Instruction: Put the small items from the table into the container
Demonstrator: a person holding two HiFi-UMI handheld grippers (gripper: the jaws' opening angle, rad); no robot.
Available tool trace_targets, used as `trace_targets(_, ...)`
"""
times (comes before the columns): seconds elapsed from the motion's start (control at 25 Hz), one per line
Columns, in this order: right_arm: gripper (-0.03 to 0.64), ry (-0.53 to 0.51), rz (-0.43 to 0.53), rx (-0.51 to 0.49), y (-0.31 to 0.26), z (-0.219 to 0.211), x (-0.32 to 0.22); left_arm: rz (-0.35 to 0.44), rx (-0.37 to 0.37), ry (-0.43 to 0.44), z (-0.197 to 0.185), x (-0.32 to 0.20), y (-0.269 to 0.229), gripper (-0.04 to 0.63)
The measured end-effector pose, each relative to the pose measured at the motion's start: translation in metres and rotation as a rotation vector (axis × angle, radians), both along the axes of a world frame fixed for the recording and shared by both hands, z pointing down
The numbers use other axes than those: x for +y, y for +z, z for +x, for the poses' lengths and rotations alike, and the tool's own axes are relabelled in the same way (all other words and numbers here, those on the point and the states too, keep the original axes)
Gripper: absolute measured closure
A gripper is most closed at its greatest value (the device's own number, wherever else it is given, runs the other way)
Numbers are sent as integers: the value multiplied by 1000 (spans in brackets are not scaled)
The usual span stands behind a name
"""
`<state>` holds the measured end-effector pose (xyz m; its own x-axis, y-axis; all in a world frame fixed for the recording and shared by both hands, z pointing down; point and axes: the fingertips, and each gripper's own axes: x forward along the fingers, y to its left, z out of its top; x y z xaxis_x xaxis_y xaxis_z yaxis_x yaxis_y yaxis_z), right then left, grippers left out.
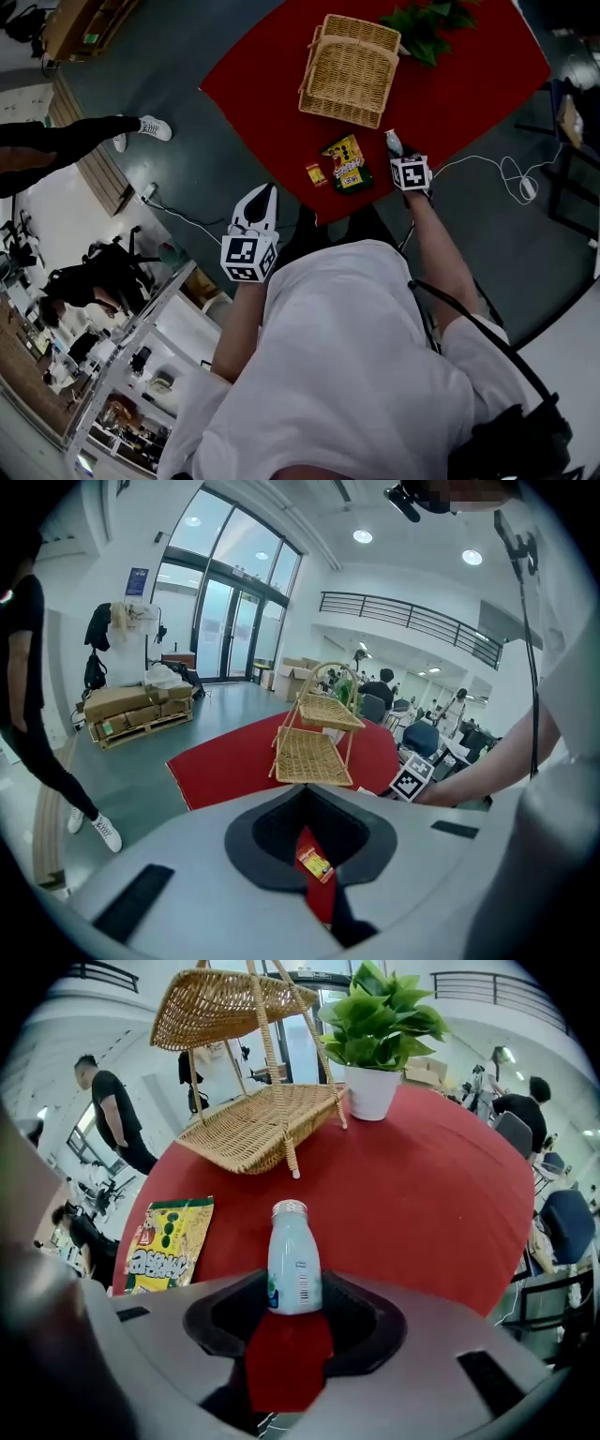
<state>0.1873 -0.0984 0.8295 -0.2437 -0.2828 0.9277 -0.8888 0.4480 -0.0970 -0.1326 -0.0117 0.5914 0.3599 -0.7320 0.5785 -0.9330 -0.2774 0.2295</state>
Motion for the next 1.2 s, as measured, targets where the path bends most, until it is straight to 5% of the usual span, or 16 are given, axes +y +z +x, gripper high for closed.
trace_targets(0.56,434,-68,81,-121,-63,-28,10,76,19,31,12,-4,-22,588)
trace_targets(1.2,449,-132,27,-32,-18,-26,35,48,4,28,8,11,-20,588)
